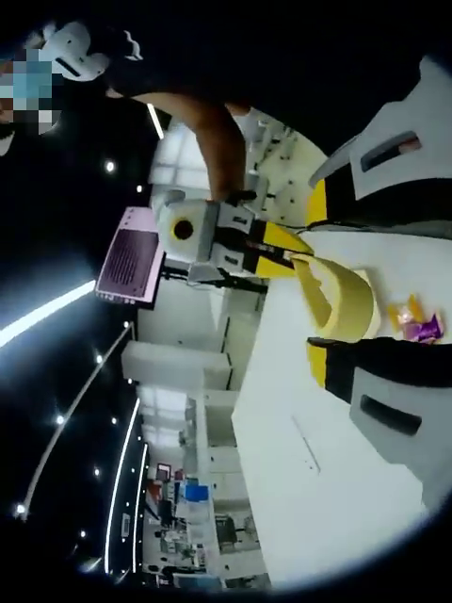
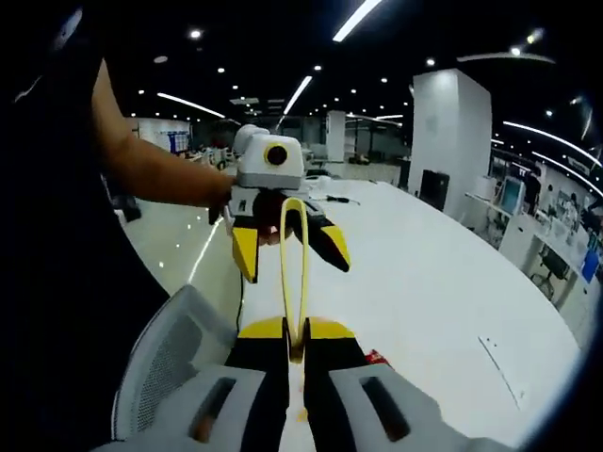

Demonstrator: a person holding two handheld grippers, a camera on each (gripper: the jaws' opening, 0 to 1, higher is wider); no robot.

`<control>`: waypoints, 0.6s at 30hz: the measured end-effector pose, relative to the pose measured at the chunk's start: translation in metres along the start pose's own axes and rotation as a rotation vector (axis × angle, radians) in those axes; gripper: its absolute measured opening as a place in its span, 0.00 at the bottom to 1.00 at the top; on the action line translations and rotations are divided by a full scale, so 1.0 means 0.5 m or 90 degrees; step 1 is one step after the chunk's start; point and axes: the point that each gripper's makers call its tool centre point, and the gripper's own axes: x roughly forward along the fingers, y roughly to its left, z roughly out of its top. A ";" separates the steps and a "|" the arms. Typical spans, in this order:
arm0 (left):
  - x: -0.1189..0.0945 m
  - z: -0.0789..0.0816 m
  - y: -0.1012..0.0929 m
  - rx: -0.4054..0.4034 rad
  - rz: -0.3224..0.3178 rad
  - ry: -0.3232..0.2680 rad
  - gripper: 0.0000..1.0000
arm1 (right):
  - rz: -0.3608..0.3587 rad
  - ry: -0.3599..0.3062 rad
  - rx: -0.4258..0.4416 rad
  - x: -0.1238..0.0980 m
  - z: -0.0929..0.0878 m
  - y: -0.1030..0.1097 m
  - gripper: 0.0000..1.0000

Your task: Place the target food into the container with the food tongs after gripping and lifting it, then release it inside without dropping or visibly crushing the food.

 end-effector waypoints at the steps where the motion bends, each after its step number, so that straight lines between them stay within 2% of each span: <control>1: 0.003 0.007 -0.009 -0.002 -0.012 -0.002 0.34 | 0.007 -0.002 0.000 0.000 0.003 0.003 0.02; 3: 0.007 0.010 -0.014 -0.021 -0.019 -0.005 0.34 | 0.021 -0.007 0.001 0.000 0.011 0.010 0.02; 5: 0.013 0.019 -0.026 -0.022 -0.033 -0.011 0.33 | 0.017 -0.004 -0.008 0.004 0.018 0.013 0.02; 9: 0.016 0.029 -0.044 -0.029 -0.060 -0.020 0.21 | 0.034 -0.014 -0.009 0.007 0.033 0.028 0.02; 18: 0.026 0.051 -0.059 -0.034 -0.081 -0.032 0.17 | 0.048 -0.033 -0.006 0.003 0.060 0.030 0.02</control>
